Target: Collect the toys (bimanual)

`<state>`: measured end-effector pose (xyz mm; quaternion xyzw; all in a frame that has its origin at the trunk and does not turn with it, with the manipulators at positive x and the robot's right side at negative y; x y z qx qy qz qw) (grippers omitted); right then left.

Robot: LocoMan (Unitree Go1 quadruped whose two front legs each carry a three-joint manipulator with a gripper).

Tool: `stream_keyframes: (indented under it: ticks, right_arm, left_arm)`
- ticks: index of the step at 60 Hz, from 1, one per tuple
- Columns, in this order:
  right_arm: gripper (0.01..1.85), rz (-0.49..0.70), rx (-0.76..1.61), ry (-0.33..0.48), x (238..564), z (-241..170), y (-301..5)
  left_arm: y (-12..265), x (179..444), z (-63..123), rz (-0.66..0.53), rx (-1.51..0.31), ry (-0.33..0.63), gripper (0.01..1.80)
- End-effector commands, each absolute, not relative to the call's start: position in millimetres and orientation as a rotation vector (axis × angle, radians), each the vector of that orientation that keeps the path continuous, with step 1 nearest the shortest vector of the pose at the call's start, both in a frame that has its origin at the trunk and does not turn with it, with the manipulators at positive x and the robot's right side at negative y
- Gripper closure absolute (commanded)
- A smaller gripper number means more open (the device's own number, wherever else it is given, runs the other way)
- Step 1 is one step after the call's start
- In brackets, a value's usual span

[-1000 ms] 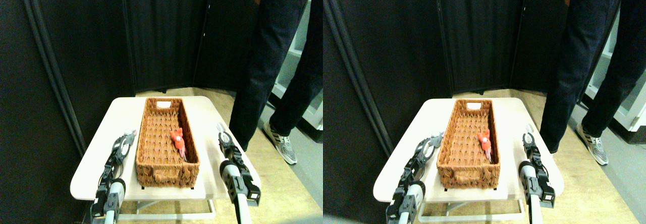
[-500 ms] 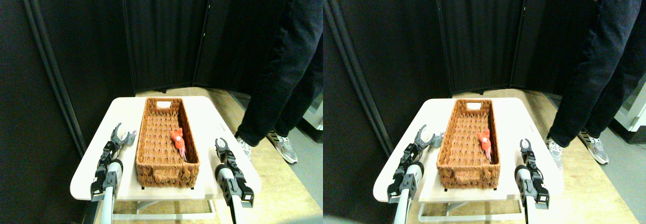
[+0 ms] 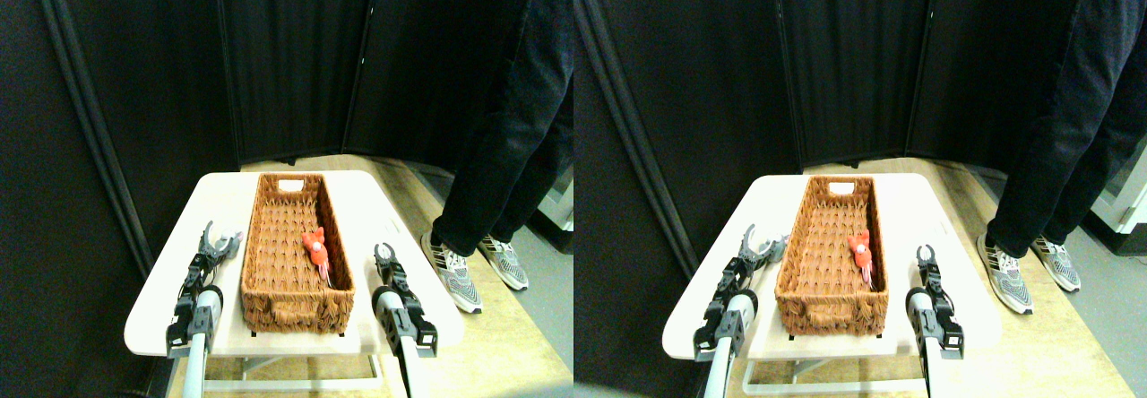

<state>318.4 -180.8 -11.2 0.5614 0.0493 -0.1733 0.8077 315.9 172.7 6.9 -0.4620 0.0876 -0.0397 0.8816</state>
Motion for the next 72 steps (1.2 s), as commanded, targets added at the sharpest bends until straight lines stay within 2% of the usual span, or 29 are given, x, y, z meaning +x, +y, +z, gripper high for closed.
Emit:
stream_keyframes:
  ticks: [1, 14, 19, 22, 30, 43, 51, 57, 62, 65, 72]
  right_arm:
    - [1.85, -0.342, 1.201, 0.076, 322.9, -5.9, -179.6]
    - [1.85, -0.329, 1.204, 0.067, 325.6, -5.0, -181.6]
    - [1.85, -0.329, 1.220, 0.068, 327.5, -4.5, -179.8]
    - [1.85, -0.332, 1.219, 0.062, 328.9, -3.8, -177.5]
    - [1.85, -0.332, 1.229, 0.051, 330.0, -3.5, -175.7]
    - [1.85, -0.344, 1.191, 0.047, 332.4, -7.4, -180.4]
    - [1.85, -0.336, 1.216, 0.049, 333.7, -6.8, -181.2]
    - [1.85, -0.336, 1.205, 0.043, 334.7, -7.4, -179.7]
    - [1.85, -0.339, 1.208, 0.042, 336.1, -8.6, -178.3]
    - [1.85, -0.342, 1.217, 0.045, 335.8, -8.4, -177.0]
    - [1.85, -0.346, 1.212, 0.042, 336.5, -7.8, -174.4]
  left_arm:
    - [165.7, 314.9, 20.2, -0.138, -0.998, 0.167, 1.35]
    - [162.5, 316.8, 24.5, -0.170, -1.032, 0.180, 1.34]
    - [160.3, 319.8, 22.2, -0.180, -1.100, 0.198, 1.29]
    - [158.8, 323.1, 19.6, -0.189, -1.214, 0.242, 1.31]
    - [156.6, 331.3, 11.1, -0.188, -1.236, 0.246, 1.39]
    - [158.0, 335.2, 5.7, -0.183, -1.294, 0.286, 1.40]
    - [158.0, 336.2, 4.3, -0.186, -1.299, 0.312, 1.33]
    - [160.7, 336.2, 5.6, -0.194, -1.348, 0.384, 1.27]
    - [161.4, 332.2, 8.1, -0.182, -1.350, 0.409, 1.05]
    - [161.5, 330.6, 9.2, -0.189, -1.328, 0.415, 0.98]
    - [161.9, 330.3, 10.1, -0.195, -1.318, 0.411, 0.98]
